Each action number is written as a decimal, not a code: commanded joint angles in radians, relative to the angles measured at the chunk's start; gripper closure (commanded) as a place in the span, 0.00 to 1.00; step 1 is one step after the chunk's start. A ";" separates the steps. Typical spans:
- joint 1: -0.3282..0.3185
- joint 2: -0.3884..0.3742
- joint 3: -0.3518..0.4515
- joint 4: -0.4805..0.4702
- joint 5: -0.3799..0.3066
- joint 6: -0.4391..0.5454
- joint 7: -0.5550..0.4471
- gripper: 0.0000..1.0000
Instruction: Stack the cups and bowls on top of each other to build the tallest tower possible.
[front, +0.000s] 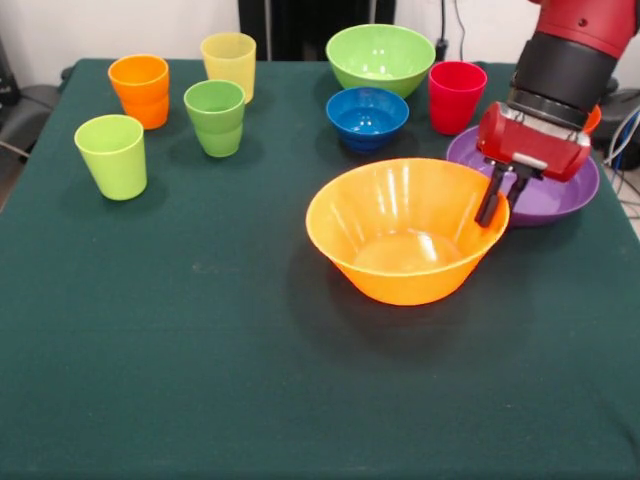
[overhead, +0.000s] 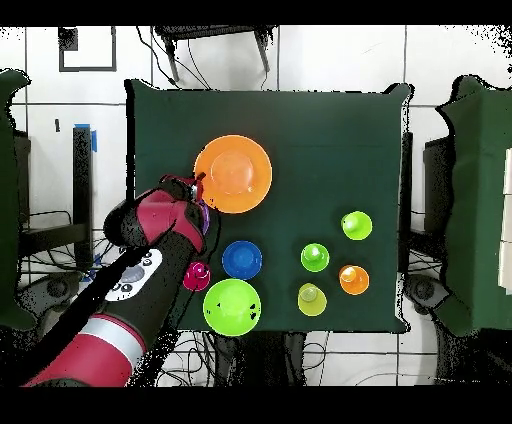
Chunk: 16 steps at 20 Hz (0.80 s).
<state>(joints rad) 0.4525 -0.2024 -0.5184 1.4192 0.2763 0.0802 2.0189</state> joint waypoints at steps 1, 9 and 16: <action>-0.084 -0.122 0.212 0.034 -0.052 0.148 0.034 1.00; -0.243 -0.321 0.411 0.134 -0.067 0.299 -0.082 1.00; -0.456 -0.413 0.665 0.199 -0.043 0.392 -0.171 1.00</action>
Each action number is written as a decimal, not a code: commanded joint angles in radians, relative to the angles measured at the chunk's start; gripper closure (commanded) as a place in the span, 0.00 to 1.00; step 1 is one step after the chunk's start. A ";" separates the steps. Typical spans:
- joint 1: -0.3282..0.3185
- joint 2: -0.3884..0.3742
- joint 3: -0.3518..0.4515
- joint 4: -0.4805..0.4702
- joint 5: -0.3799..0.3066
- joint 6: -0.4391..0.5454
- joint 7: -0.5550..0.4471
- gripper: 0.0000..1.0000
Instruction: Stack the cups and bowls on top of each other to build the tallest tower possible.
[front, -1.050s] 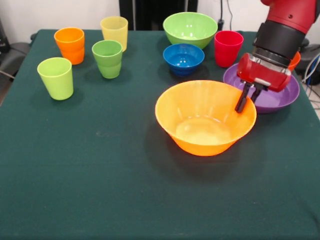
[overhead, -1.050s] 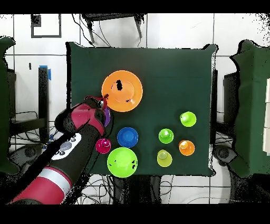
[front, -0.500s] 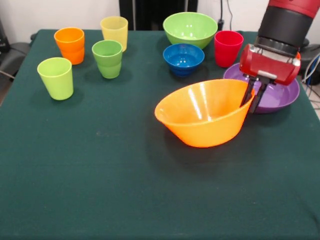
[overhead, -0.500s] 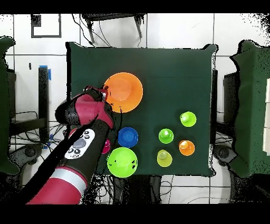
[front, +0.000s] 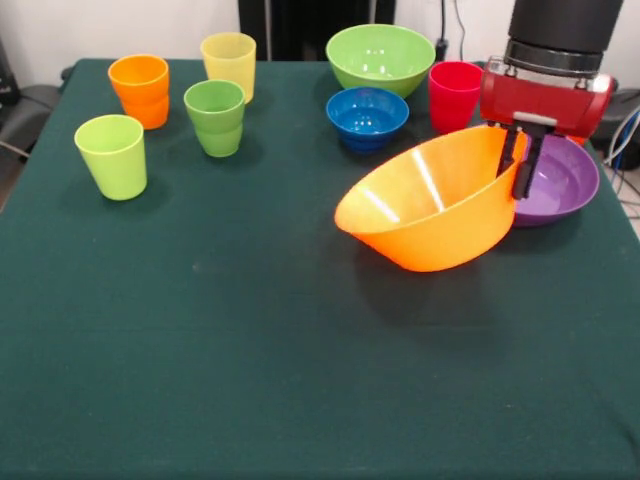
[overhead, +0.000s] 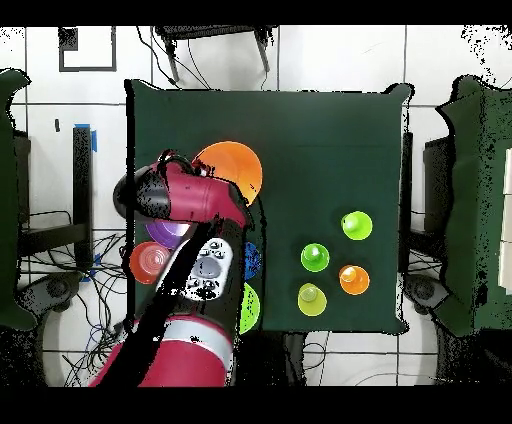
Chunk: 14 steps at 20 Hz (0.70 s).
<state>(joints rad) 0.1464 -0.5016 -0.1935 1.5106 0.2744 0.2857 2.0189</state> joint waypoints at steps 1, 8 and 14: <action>-0.187 -0.130 0.389 0.133 -0.030 0.199 -0.181 1.00; -0.491 -0.126 0.793 0.307 -0.010 0.153 -0.239 1.00; -0.676 -0.002 1.023 0.332 -0.084 0.192 -0.270 1.00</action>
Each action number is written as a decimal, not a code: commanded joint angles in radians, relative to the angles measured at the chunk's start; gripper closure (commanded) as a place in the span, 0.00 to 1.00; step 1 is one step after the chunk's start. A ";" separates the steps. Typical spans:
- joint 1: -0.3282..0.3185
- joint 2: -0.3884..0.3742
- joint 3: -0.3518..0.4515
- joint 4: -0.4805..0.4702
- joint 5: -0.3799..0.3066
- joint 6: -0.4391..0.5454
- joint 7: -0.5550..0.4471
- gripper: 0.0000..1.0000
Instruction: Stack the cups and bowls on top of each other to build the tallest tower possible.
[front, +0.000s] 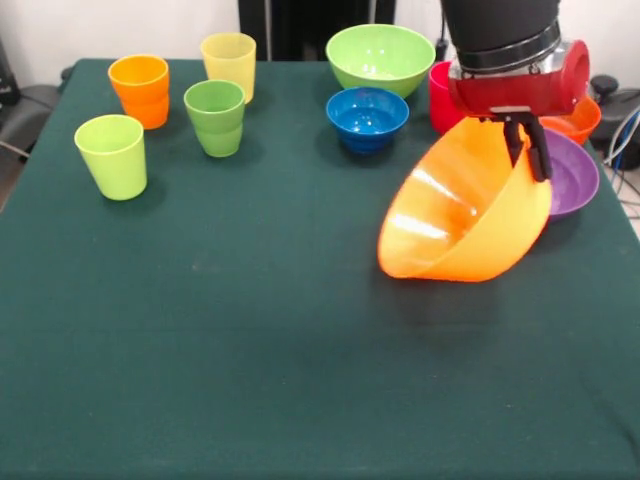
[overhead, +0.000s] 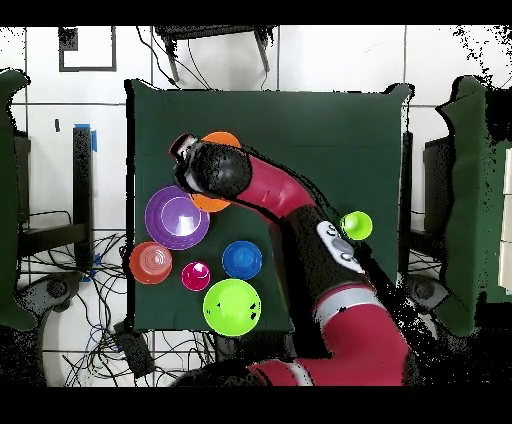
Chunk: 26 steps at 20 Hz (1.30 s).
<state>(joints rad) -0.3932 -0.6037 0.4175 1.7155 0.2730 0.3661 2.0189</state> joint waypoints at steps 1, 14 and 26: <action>-0.151 0.104 0.426 0.125 -0.091 0.139 -0.269 1.00; -0.311 0.242 0.680 0.096 -0.141 0.291 -0.243 1.00; -0.405 0.534 0.777 -0.030 -0.173 0.438 -0.367 1.00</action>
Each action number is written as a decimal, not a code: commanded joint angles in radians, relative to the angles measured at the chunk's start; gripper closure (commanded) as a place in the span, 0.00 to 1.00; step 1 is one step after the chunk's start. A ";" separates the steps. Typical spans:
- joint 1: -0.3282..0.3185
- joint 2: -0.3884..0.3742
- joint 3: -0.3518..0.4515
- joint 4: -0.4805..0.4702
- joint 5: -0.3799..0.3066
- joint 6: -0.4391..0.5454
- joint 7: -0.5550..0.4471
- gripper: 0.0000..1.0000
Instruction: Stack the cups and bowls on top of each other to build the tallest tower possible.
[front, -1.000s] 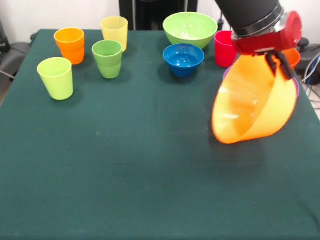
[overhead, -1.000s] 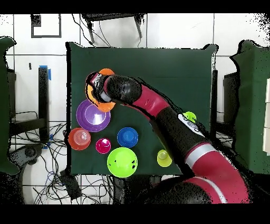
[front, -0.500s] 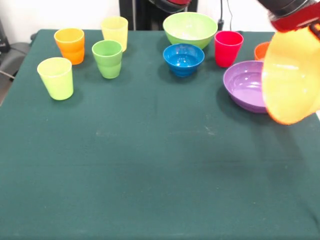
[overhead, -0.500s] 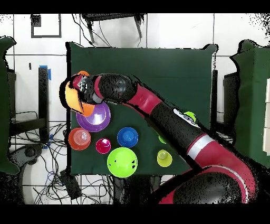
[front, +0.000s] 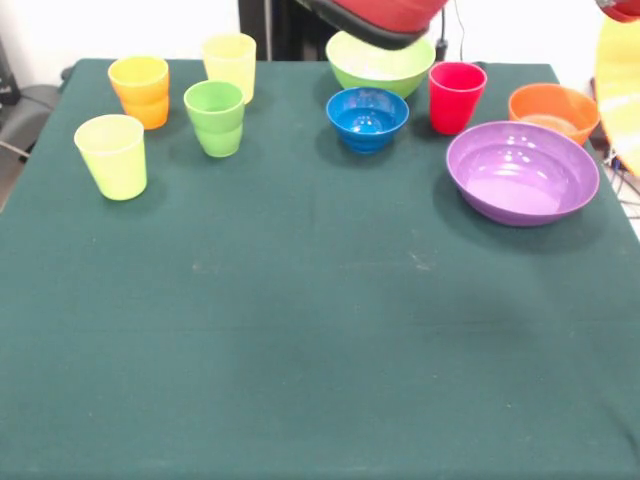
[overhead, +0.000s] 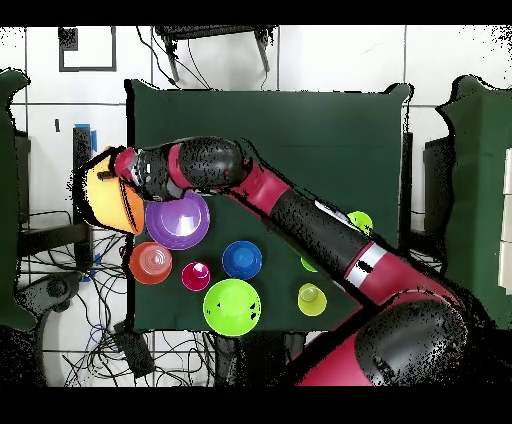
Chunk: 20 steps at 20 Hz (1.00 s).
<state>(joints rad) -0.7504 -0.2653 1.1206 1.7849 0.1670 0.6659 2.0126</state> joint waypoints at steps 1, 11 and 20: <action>-0.056 0.211 0.078 -0.110 -0.080 0.151 -0.380 1.00; -0.138 0.434 0.094 -0.165 -0.128 0.268 -0.511 1.00; -0.180 0.599 0.082 -0.215 -0.120 0.360 -0.605 1.00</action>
<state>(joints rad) -0.9392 0.1930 1.2254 1.7097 0.0749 0.9055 1.7365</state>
